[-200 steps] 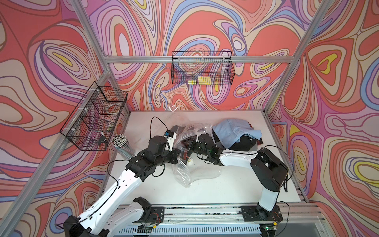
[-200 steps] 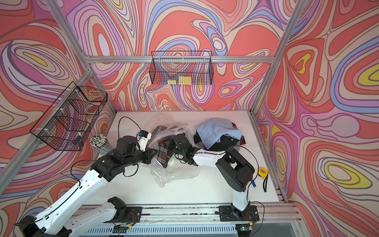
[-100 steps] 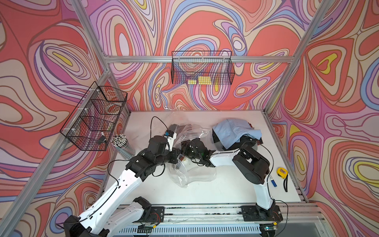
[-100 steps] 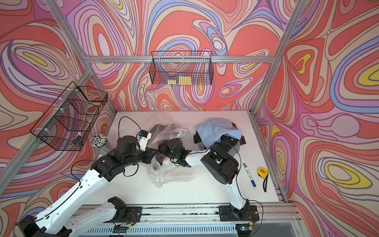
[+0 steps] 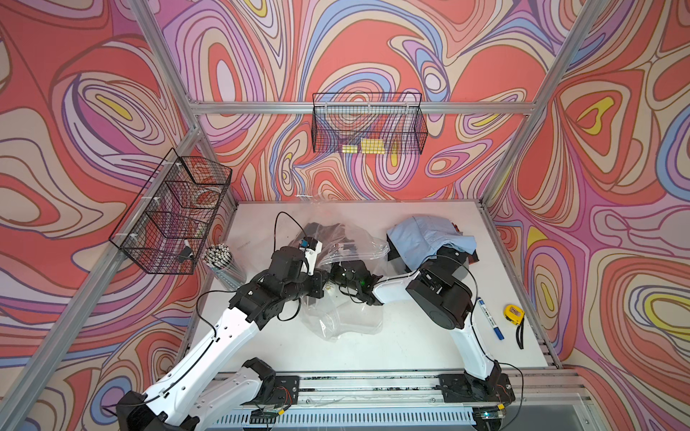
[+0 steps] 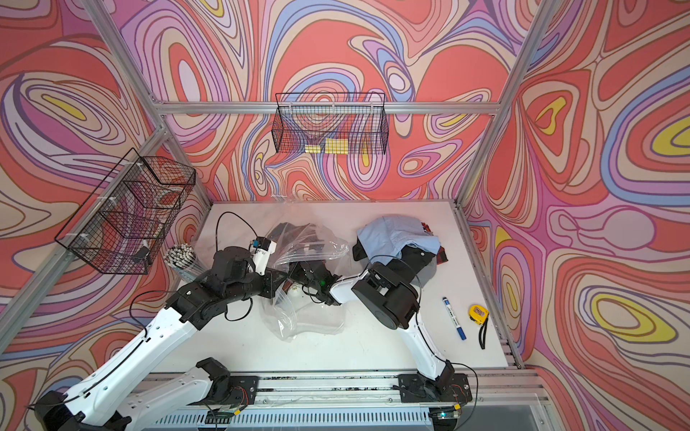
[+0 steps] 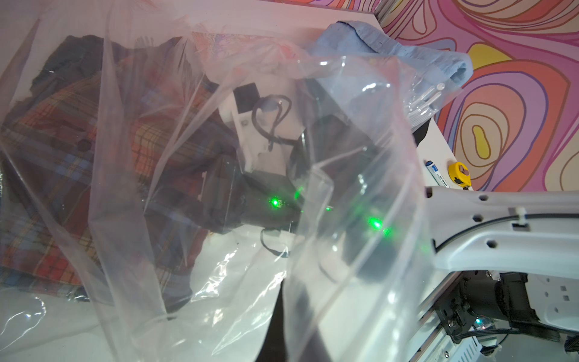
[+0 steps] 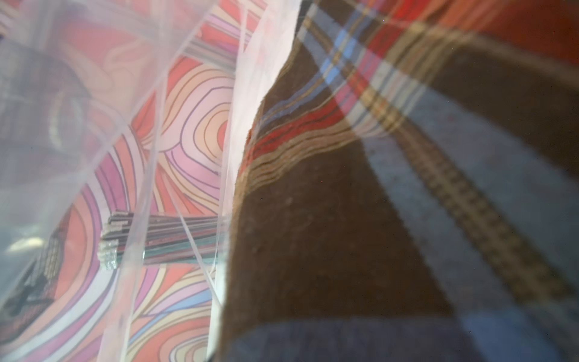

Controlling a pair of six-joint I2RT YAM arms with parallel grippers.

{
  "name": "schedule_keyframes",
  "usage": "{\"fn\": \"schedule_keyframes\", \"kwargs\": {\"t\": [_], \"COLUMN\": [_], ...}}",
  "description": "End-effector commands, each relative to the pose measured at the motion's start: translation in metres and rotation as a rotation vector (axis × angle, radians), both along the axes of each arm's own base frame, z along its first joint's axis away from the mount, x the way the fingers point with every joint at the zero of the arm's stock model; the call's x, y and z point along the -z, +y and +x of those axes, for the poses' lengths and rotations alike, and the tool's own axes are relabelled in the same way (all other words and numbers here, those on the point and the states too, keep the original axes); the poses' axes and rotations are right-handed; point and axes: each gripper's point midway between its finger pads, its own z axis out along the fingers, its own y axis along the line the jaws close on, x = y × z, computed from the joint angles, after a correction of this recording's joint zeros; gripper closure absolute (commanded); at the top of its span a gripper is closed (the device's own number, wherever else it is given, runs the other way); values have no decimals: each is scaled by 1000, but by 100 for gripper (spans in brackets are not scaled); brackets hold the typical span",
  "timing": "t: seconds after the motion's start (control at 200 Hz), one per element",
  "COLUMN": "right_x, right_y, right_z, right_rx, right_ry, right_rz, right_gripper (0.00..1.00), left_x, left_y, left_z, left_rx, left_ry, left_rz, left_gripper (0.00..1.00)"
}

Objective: Take the shirt out of the vacuum bag
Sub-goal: Take out the shirt from the vacuum bag.

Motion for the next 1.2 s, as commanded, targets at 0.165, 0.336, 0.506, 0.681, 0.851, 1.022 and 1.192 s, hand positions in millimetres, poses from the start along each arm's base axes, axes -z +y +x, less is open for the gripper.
{"fn": "schedule_keyframes", "kwargs": {"t": [0.165, 0.336, 0.506, 0.681, 0.851, 1.022, 1.192], "right_x": [-43, -66, -92, -118, -139, -158, -188], "right_y": [-23, -32, -43, -61, -78, -89, -100], "right_z": [-31, -61, -86, -111, -136, -154, -172], "right_rx": [1, -39, -57, -65, -78, -86, -99], "right_ry": [-74, -103, -142, -180, -199, -213, -235], "right_rz": [-91, -152, -180, -182, -186, -159, -128], "right_gripper": [100, 100, 100, 100, 100, 100, 100], "left_x": [-1, 1, 3, 4, 9, 11, 13], "left_y": [4, 6, 10, 10, 9, 10, 10], "left_z": [2, 5, 5, 7, 9, 9, 10], "left_rx": [-16, -30, -44, -50, -48, -53, -54], "left_ry": [-14, -7, -6, 2, 20, 26, 34], "left_rz": [5, 13, 27, 33, 43, 51, 57], "left_gripper": [100, 100, 100, 100, 100, 100, 100]}}
